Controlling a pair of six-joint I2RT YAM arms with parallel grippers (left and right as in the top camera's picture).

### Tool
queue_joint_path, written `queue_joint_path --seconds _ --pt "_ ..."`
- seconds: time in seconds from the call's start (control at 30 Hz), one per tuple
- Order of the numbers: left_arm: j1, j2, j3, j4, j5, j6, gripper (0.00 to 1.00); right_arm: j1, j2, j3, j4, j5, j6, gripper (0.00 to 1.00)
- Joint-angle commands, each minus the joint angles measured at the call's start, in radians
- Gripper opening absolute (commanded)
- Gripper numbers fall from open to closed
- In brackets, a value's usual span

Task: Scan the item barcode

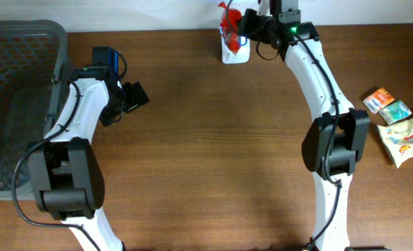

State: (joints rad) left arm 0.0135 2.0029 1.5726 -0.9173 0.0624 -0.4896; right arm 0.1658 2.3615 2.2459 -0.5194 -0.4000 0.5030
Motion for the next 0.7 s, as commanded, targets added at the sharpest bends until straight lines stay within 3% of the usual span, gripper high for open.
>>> queue_joint_path --seconds 0.0,0.1,0.23,0.43,0.57,0.67 --pt "0.004 -0.024 0.015 -0.001 -0.011 0.013 0.99 -0.018 0.018 0.010 0.039 -0.086 0.073 0.04" --pt "0.004 -0.024 0.015 -0.001 -0.011 0.014 0.99 -0.048 -0.024 0.035 0.024 -0.087 0.055 0.04" --pt "0.004 -0.024 0.015 -0.001 -0.011 0.014 0.99 -0.187 -0.160 0.064 -0.120 -0.056 -0.001 0.04" --pt "0.004 -0.024 0.015 -0.001 -0.011 0.013 0.99 -0.500 -0.257 0.064 -0.429 -0.034 -0.106 0.04" --pt "0.004 -0.024 0.015 -0.002 -0.011 0.013 0.99 -0.652 -0.257 0.064 -0.715 0.276 -0.015 0.04" --pt "0.004 -0.024 0.015 -0.001 -0.011 0.013 0.99 -0.726 -0.257 0.063 -0.813 0.377 -0.014 0.04"
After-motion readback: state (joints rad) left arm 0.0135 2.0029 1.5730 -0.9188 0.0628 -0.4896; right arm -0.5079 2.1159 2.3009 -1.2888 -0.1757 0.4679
